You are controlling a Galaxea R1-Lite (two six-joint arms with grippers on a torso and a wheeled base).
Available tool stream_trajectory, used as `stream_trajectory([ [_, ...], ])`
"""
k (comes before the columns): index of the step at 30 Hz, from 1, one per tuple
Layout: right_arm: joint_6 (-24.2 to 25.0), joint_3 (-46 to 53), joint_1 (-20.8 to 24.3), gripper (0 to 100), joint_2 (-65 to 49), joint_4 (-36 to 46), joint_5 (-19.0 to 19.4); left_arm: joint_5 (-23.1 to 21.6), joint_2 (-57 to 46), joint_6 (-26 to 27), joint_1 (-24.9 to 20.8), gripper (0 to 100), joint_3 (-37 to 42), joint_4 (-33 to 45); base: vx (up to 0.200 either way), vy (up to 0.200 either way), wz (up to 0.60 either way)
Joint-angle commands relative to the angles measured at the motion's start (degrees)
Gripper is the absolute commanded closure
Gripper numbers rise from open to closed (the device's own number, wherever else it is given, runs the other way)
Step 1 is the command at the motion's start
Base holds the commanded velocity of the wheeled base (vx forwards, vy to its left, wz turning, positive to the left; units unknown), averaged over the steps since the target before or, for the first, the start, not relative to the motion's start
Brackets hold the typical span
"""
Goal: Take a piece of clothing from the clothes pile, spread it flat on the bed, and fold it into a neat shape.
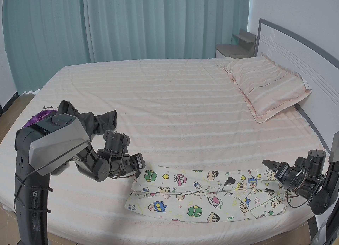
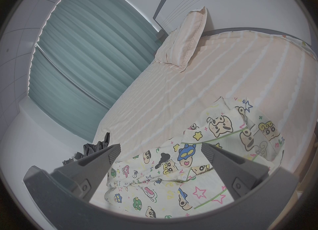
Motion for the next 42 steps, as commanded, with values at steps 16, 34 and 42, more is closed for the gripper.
stream_trajectory([
  [16,-0.5,1.0,-1.9,0,1.7,-0.8,-0.1,0.2,2.2,-0.1,0.5,100,-4.8,2.7,0.0,0.0,0.0],
  [34,-8.5,1.0,-10.0,0,10.2,0.5,-0.7,0.2,1.2,-4.2,2.4,0,-3.7,3.7,0.0,0.0,0.0],
  [42,-12.1,1.0,-12.5,0,13.6,1.5,-1.2,-1.5,-3.2,-7.5,5.4,0,3.0,4.5,0.0,0.0,0.0],
])
